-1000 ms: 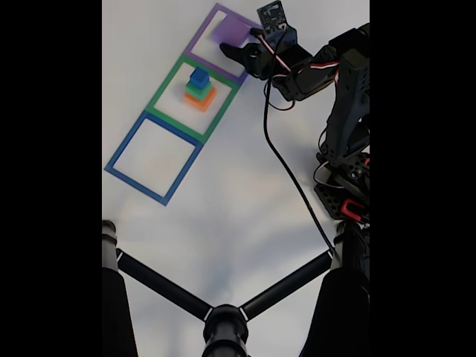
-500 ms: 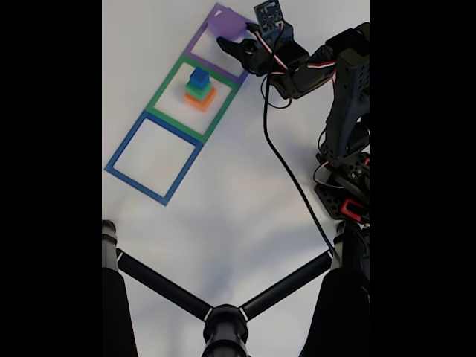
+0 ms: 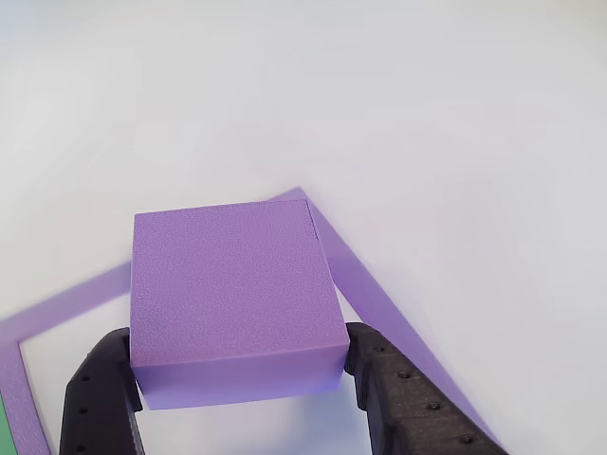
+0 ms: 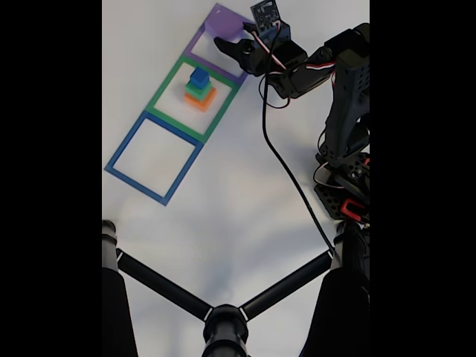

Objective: Tower of hanoi

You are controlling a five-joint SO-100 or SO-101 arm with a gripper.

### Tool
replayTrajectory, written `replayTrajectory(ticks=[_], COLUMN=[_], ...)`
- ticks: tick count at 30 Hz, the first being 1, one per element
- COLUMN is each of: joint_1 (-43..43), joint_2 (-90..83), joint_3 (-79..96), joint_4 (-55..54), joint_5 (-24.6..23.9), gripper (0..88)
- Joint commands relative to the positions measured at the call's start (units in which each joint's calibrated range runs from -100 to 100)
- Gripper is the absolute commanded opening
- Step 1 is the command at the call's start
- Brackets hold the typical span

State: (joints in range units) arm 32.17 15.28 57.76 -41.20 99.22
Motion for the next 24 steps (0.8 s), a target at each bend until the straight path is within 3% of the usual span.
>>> replayTrajectory(ticks=[1,9,18,21,24], joint_1=[-1.63,-2.7,-7.96,-11.62,-15.74], joint_2=[-8.31,-24.42,-38.12,-40.04,-42.36], joint_3=[-5.2,-17.37,-47.18,-58.44,-63.62], joint_4=[8.78,39.86,91.17,106.07,114.0], joint_5=[0.78,0.78,0.78,-4.73,-9.7], gripper=[14.3,13.5,12.6,12.9,12.8])
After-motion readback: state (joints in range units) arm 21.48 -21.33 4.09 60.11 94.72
